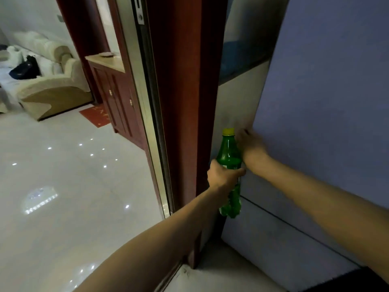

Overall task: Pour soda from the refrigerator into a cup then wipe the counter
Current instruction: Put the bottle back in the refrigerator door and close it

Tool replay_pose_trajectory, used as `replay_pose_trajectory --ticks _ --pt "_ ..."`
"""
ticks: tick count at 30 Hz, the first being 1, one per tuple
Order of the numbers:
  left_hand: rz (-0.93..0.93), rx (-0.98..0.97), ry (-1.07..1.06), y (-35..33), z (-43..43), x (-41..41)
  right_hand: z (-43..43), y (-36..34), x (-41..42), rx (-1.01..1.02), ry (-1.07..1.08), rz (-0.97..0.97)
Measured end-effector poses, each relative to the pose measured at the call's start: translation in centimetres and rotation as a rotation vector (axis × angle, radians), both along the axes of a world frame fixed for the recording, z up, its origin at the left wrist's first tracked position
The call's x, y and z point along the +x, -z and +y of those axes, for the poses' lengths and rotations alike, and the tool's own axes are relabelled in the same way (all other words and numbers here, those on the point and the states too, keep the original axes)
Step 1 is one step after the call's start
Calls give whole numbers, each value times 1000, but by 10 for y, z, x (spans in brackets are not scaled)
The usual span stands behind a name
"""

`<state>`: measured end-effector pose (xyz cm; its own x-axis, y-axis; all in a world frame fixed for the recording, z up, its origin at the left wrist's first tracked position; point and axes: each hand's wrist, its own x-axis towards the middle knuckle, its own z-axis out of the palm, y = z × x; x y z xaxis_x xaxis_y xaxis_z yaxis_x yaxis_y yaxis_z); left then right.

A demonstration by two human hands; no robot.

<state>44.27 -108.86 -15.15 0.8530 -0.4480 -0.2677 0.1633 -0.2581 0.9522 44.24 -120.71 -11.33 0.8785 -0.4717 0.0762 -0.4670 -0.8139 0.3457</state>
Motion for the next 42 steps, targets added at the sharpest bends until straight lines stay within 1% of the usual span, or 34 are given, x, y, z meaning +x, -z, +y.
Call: replay_pose_trajectory --ticks 1,2,4,5,6,7,8,10,14,19,24,27,28,29,31,32,33,35,40,42 --pt "-18 4 32 -1 15 -3 15 -2 -9 -53 -33 0" --pt "-43 5 68 -1 31 -6 28 -3 -17 -162 -49 73" --pt "-60 -6 123 -1 62 -10 43 7 -38 -323 -144 130" --pt "-54 -17 145 -1 76 -11 52 7 -47 -346 -129 118" --pt "-47 -20 169 -1 88 -11 67 2 -59 -375 -37 173" --pt "-43 -14 202 -1 98 -11 82 -2 -70 -421 -18 240" --pt "-52 -3 239 -2 106 -12 95 -4 -79 -488 -79 312" --pt "-87 7 298 -7 117 -16 124 -10 -100 -470 -27 437" --pt "-106 -29 361 -18 124 -31 158 -13 -143 -443 20 525" --pt "-119 -50 469 -22 122 -67 185 -12 -199 -465 -24 562" --pt "-97 -54 535 -22 114 -111 213 -21 -253 -407 -21 577" --pt "-40 -83 531 -25 113 -133 230 -25 -277 -370 14 601" --pt "-22 -94 532 -25 113 -137 235 -27 -284 -324 31 585" --pt "-9 -108 534 -26 113 -141 239 -29 -288 -243 64 524" --pt "-18 -114 551 -24 112 -146 239 -35 -292 -92 117 332" --pt "-36 -115 564 -23 114 -149 236 -39 -292 -78 120 251" --pt "-61 -115 578 -23 116 -152 231 -42 -291 -111 105 175" --pt "-108 -120 612 -27 120 -158 219 -50 -292 -142 169 60" --pt "-101 -121 656 -31 122 -171 199 -50 -302 -59 398 -93" --pt "-115 -114 653 -30 121 -177 199 -48 -310 -51 430 -92"
